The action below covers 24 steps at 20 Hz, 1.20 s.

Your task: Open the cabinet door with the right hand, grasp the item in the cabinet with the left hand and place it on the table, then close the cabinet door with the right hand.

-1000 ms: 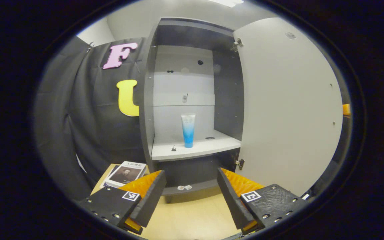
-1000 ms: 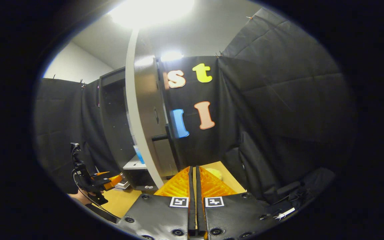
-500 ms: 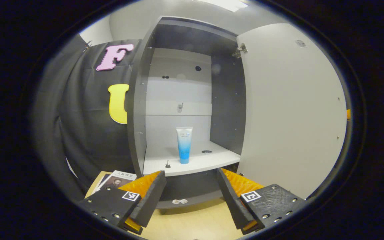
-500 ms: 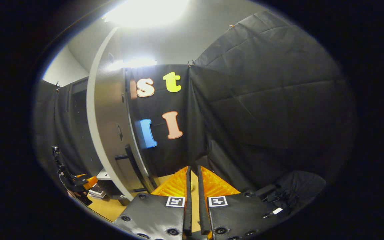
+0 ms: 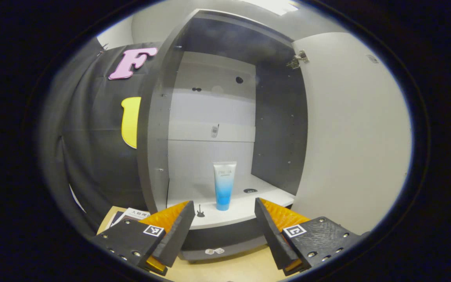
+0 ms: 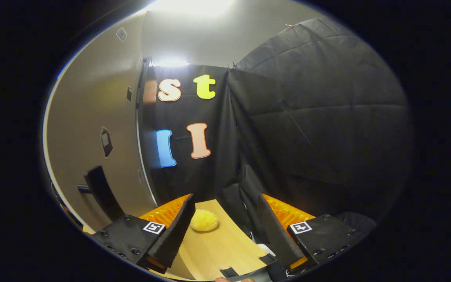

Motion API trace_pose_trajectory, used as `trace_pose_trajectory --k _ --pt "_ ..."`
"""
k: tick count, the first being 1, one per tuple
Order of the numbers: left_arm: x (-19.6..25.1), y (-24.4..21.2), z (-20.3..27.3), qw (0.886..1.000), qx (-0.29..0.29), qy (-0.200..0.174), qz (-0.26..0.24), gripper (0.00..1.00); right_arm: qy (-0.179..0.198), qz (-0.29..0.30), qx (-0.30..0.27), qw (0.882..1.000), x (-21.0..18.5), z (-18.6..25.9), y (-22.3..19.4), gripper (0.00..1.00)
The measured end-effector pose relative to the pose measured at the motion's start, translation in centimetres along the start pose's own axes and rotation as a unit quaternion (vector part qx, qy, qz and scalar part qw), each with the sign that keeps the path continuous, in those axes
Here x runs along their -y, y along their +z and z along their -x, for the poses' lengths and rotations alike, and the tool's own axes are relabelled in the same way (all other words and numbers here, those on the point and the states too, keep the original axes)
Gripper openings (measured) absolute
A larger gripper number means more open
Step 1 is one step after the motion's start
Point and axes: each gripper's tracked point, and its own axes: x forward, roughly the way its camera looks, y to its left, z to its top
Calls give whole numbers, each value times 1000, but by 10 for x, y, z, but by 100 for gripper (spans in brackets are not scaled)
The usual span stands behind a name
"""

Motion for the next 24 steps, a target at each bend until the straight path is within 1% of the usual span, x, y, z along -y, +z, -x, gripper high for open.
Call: trace_pose_trajectory --k 1,3,4,5,8,9,10,12,13,14,16,17,18,19,20,21,22,24 --pt "0 2 -11 1000 0 -1 2 94 -7 -5 5 1000 2 -10 4 100" --pt "1 3 -31 1000 0 -6 -3 94 -16 -19 24 999 11 -25 14 100" --pt "-2 2 -42 1000 0 -1 -7 92 -16 -25 28 999 12 -33 17 96" --pt "-4 -1 -53 1000 -5 6 -10 95 -18 -24 26 999 14 -40 16 99" --pt "-4 -11 -81 1000 -16 10 -7 94 -32 -20 21 999 25 -57 15 98" --pt "-4 -13 -89 1000 -17 9 -5 92 -29 -22 18 999 23 -60 13 98" --pt "-4 -15 -95 1000 -18 7 -2 94 -30 -22 14 999 23 -64 10 98" --pt "3 -20 -106 1000 -23 -8 2 94 -36 -19 9 999 28 -70 5 98" --pt "6 -21 -112 1000 -25 -14 4 91 -40 -18 6 999 31 -73 3 98" --pt "6 -25 -115 1000 -26 -16 5 93 -44 -18 4 999 36 -74 0 98" --pt "7 -28 -124 999 -29 -19 4 93 -49 -19 0 999 39 -79 -2 98" --pt "6 -28 -129 999 -28 -17 1 91 -50 -20 -2 999 40 -79 -3 98" --pt "2 -28 -133 1000 -24 -6 -2 89 -51 -22 -2 998 42 -81 -4 98" --pt "5 -29 -136 1000 -26 -13 0 67 -51 -25 -2 998 43 -80 -4 98" --pt "6 -30 -136 999 -27 -17 1 63 -52 -28 -2 998 44 -80 -5 98" --pt "8 -31 -137 999 -30 -21 2 63 -54 -31 -3 998 45 -81 -5 98" --pt "5 -31 -138 999 -27 -17 2 60 -55 -35 -3 998 47 -81 -6 98" --pt "7 -30 -136 999 -23 -25 11 58 -56 -44 -6 997 49 -82 -7 98"
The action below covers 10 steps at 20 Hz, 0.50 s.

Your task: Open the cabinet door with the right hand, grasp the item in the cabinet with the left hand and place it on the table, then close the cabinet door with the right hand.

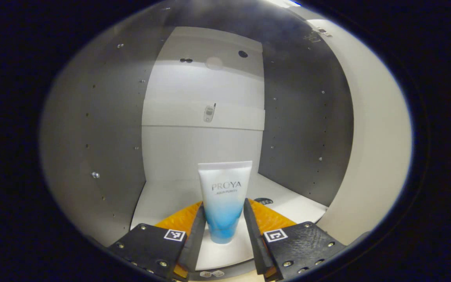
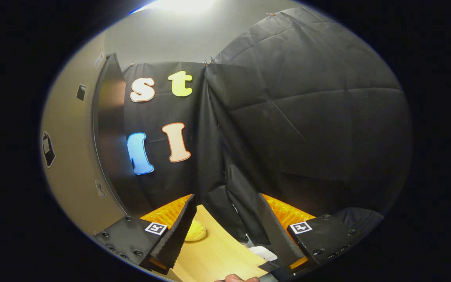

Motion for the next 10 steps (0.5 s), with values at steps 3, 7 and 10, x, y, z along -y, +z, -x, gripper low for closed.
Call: trace_pose_trajectory --k 3,7,10 --pt "-2 0 -1 1000 -1 3 5 48 2 -9 -2 1000 -2 3 -2 98" --pt "4 0 5 1000 -2 -10 -8 46 -3 3 -1 1000 -1 6 -4 98" --pt "12 -2 11 1000 2 -15 -23 44 -1 4 -1 1000 -3 9 -4 98"
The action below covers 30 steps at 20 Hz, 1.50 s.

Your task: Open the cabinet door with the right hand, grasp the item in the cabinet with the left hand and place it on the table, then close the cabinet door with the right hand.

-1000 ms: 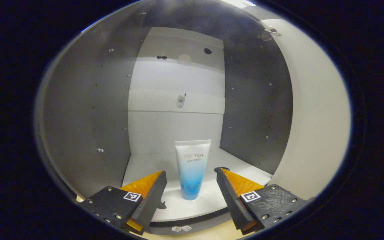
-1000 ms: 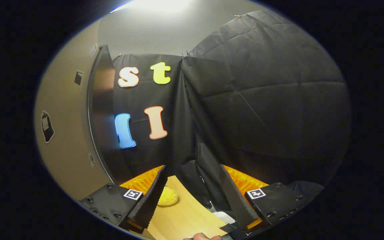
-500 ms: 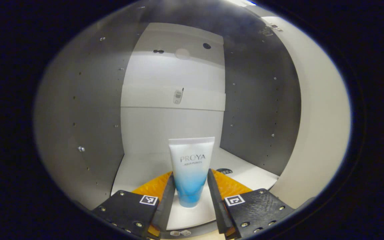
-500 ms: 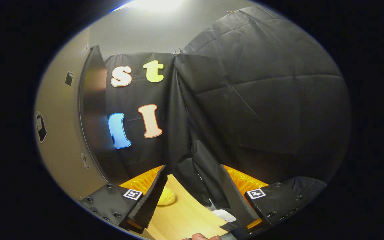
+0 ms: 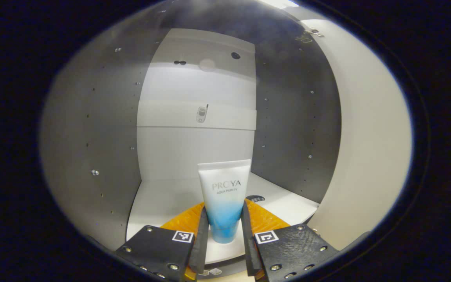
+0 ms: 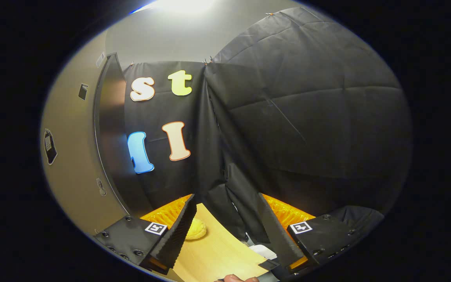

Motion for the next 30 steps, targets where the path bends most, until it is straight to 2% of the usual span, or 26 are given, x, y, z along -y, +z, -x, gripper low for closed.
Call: trace_pose_trajectory --k 2,3,4,9,11,12,13,14,16,20,22,25,30 --pt "3 0 1 1000 3 -1 -5 43 1 0 -1 1000 -1 2 -1 98" --pt "2 0 1 1000 6 4 -5 41 1 2 -1 1000 -1 2 -2 93" --pt "4 1 3 1000 6 4 -1 40 0 4 0 1000 -2 3 -2 98" --pt "6 8 15 1000 13 -1 -4 36 -4 10 3 1000 1 9 -1 98" --pt "8 14 29 1000 16 -5 -2 38 -4 5 5 1000 2 11 1 98" --pt "9 20 37 1000 20 -8 -2 40 -4 1 6 1000 1 12 2 93" --pt "10 25 45 1000 25 -12 -2 40 -1 -3 8 1000 0 13 4 93" --pt "10 30 56 999 30 -15 -2 40 2 -7 12 1000 -1 14 7 98" --pt "8 37 78 999 37 -15 2 36 4 -5 16 1000 -4 15 10 98" --pt "-4 40 117 999 46 2 8 39 16 -3 24 1000 -18 17 17 98" --pt "-15 33 136 999 47 11 10 40 23 -2 29 999 -25 18 20 98" --pt "-42 11 170 998 43 39 -12 35 26 6 34 999 -31 21 24 98" --pt "-77 -36 222 997 28 69 4 35 25 23 44 998 -35 34 34 98"
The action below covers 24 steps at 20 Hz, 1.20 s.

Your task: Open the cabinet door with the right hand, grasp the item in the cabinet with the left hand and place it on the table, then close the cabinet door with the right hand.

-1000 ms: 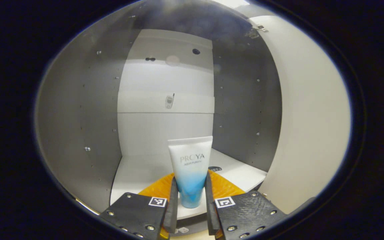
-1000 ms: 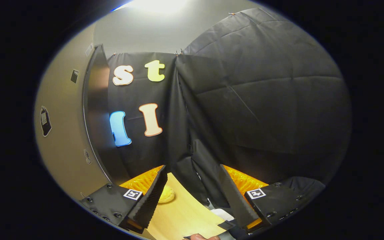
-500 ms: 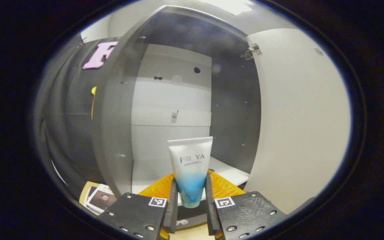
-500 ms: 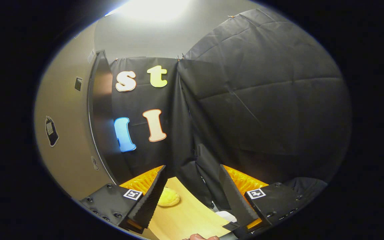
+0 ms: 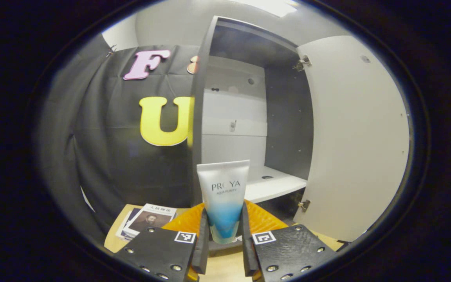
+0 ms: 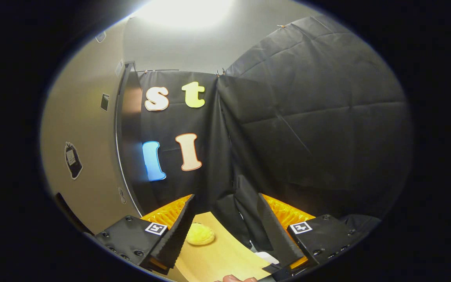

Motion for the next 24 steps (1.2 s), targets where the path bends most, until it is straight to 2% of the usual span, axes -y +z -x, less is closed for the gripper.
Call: trace_pose_trajectory --k 3,4,6,7,8,9,11,12,13,14,15,16,17,19,20,22,23,24 --pt "-22 -29 27 1000 -5 12 12 36 9 10 -5 1000 -6 11 4 98" --pt "-29 -39 36 1000 -3 15 14 36 8 11 -10 1000 -6 14 5 92" --pt "-42 -65 49 1000 -11 26 10 37 1 8 -11 1000 0 18 13 92" --pt "-48 -79 55 999 -18 34 10 38 1 3 -8 1000 0 18 17 98" --pt "-52 -92 59 999 -22 42 16 41 2 -3 -4 1000 -2 19 21 98" --pt "-55 -104 62 998 -24 50 26 36 2 -5 0 1000 0 18 23 92" --pt "-62 -126 68 996 -26 79 39 41 7 -8 4 1000 -3 14 24 92" --pt "-62 -141 71 995 -29 91 43 41 23 -15 1 1000 -10 11 22 98" --pt "-62 -153 72 993 -31 105 45 39 40 -22 -2 999 -17 7 21 98" --pt "-60 -164 73 992 -31 117 45 41 50 -25 -3 998 -19 1 21 93" --pt "-59 -172 75 990 -31 131 41 41 54 -24 -3 998 -15 -4 21 98" --pt "-57 -181 76 988 -31 145 36 41 58 -23 -3 998 -13 -9 20 98" --pt "-56 -187 78 986 -31 158 33 35 65 -28 -5 997 -14 -14 17 98" --pt "-46 -208 82 983 -31 177 40 36 88 -45 -13 995 -17 -20 13 98" --pt "-42 -216 83 981 -30 184 42 42 91 -48 -13 995 -15 -24 11 97" --pt "-36 -234 84 980 -33 193 43 42 85 -43 -11 995 -6 -31 5 97" --pt "-34 -249 84 978 -49 197 44 36 77 -38 -10 996 -1 -34 1 92" --pt "-32 -264 84 977 -61 199 47 36 66 -33 -11 997 5 -37 -3 92"
